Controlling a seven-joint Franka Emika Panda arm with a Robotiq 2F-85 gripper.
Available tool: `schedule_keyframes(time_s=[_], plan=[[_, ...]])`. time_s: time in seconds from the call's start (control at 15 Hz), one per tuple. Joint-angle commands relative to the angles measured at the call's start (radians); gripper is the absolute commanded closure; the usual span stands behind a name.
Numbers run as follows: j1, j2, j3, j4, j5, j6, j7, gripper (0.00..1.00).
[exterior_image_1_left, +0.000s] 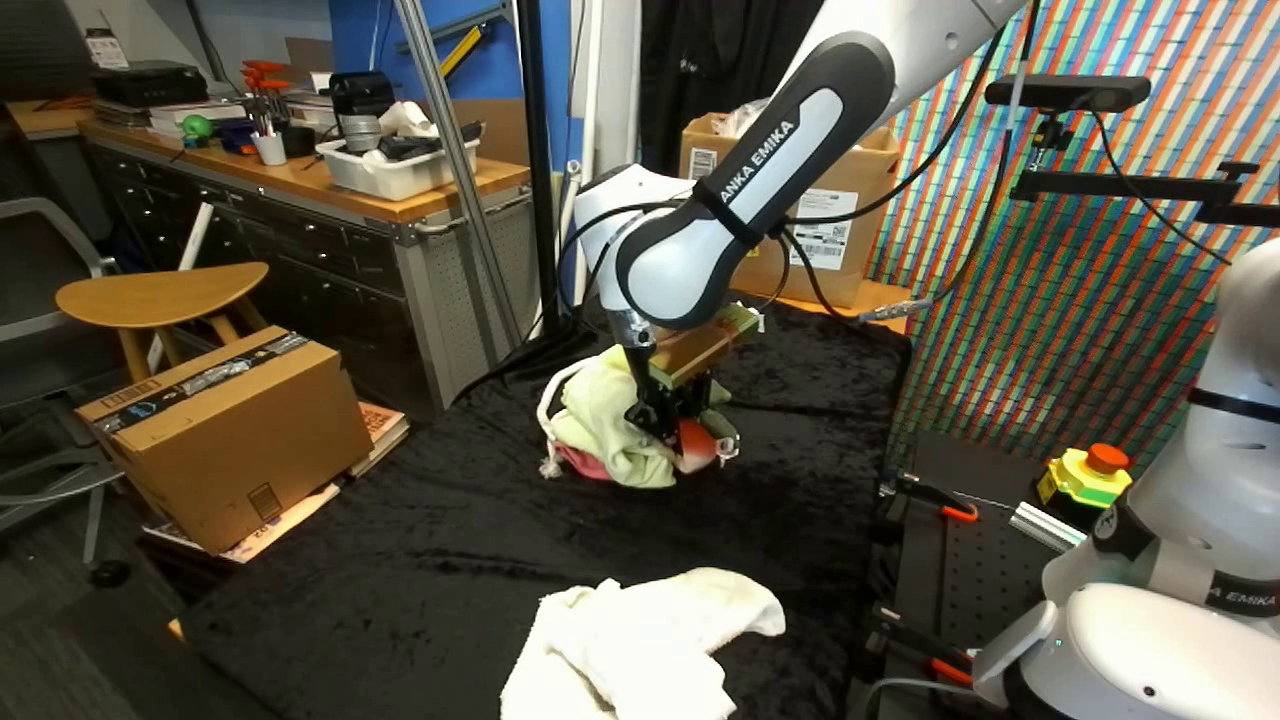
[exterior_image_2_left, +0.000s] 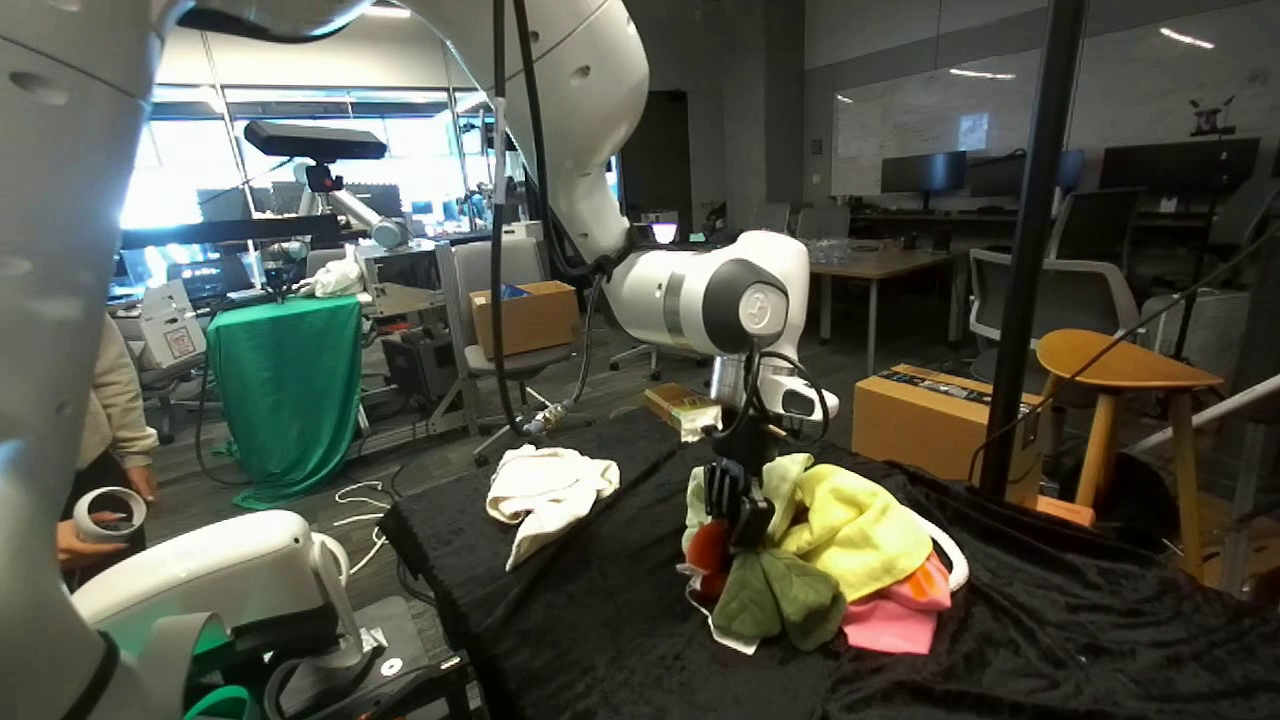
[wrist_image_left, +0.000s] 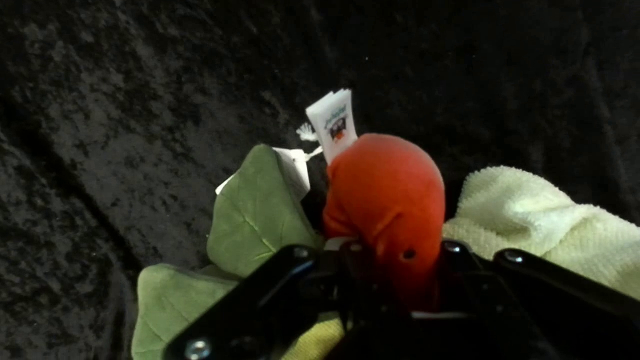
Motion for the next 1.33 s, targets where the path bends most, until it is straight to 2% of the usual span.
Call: schedule_keyframes(time_s=[0.0,0.13,0.53,0.67,1.27], plan=[[0.013,0.014,-0.013,0.028,-0.007,-0.005,0.012,0.56],[0.013,0.001,-0.014,0.021,-0.007,-0.011,0.008,0.56],[0.008,-0.054,-0.02,-0.023,-0.01,-0.024,0.001,0.11],[0.004,-0.089,-0.022,-0.047,-0.01,-0.029,-0.005,0.0],[-0.017,-0.326,0.006,-0.175,-0.009,-0.077,-0.086,0.0]])
